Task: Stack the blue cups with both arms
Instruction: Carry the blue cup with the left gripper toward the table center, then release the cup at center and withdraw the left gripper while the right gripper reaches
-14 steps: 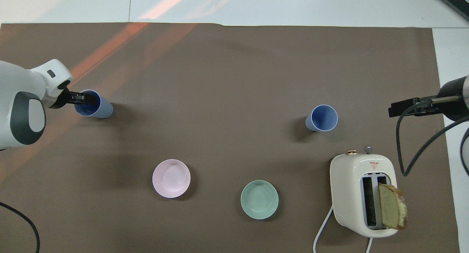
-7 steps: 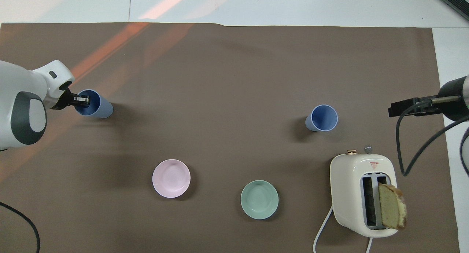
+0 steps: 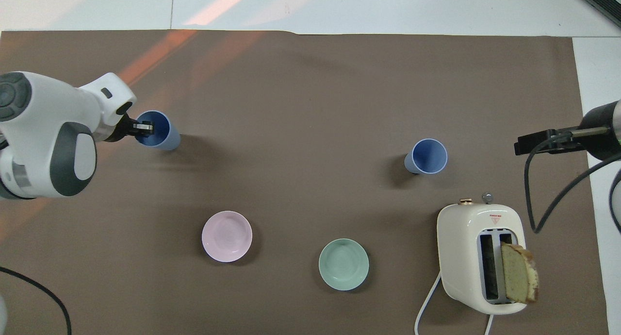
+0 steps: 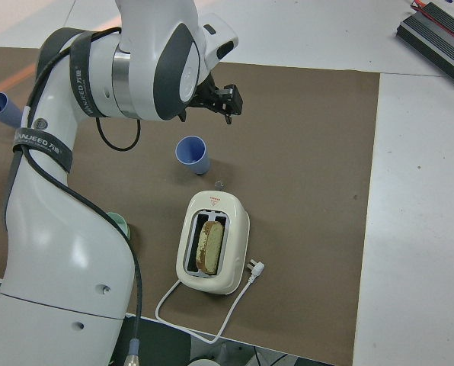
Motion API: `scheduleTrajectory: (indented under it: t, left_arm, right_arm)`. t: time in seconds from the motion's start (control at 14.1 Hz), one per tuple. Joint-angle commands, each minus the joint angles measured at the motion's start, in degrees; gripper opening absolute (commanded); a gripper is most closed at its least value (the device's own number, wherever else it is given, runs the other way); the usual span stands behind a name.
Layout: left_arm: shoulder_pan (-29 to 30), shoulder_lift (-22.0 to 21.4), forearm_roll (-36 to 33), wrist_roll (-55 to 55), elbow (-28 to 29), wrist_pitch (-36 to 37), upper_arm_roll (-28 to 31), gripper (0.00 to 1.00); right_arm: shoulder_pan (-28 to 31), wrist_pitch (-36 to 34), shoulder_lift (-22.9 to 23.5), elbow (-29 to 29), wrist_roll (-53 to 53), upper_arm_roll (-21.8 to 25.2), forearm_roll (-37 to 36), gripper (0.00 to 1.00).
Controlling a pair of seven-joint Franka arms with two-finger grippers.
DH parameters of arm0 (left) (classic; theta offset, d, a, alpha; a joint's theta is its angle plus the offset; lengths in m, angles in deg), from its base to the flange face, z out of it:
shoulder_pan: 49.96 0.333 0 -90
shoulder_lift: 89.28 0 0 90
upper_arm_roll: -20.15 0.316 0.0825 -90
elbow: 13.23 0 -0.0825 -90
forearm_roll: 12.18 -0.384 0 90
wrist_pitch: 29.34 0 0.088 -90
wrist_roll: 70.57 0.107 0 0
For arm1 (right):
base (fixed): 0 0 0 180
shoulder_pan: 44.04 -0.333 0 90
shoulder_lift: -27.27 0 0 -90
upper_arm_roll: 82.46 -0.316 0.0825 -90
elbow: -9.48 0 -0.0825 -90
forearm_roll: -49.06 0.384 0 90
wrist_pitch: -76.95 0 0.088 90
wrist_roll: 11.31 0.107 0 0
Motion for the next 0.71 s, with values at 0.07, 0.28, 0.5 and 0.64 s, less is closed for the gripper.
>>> scheduleTrajectory:
  t: [0.07,0.28,0.5,0.64]
  left_arm:
    - [-8.7,-1.2,0.6,-6.6,0.9,-0.7,0.8,0.00]
    - [-17.6,0.7,0.6,-17.5,1.3,-4.0,0.8,0.00]
    - [-21.9,1.2,0.6,-22.7,1.2,-5.9,0.8,0.00]
    - [-23.6,3.5,0.6,-23.6,1.1,-9.0,0.7,0.00]
  right_arm:
    - [0.7,0.2,-0.4,-0.5,0.9,-0.5,0.2,1.00]
    - [0.7,0.3,-0.5,-0.5,0.8,-0.5,0.2,1.00]
    - [0.7,0.3,-0.4,-0.5,0.8,-0.5,0.2,1.00]
    - [0.7,0.2,-0.5,-0.6,0.8,-0.5,0.2,1.00]
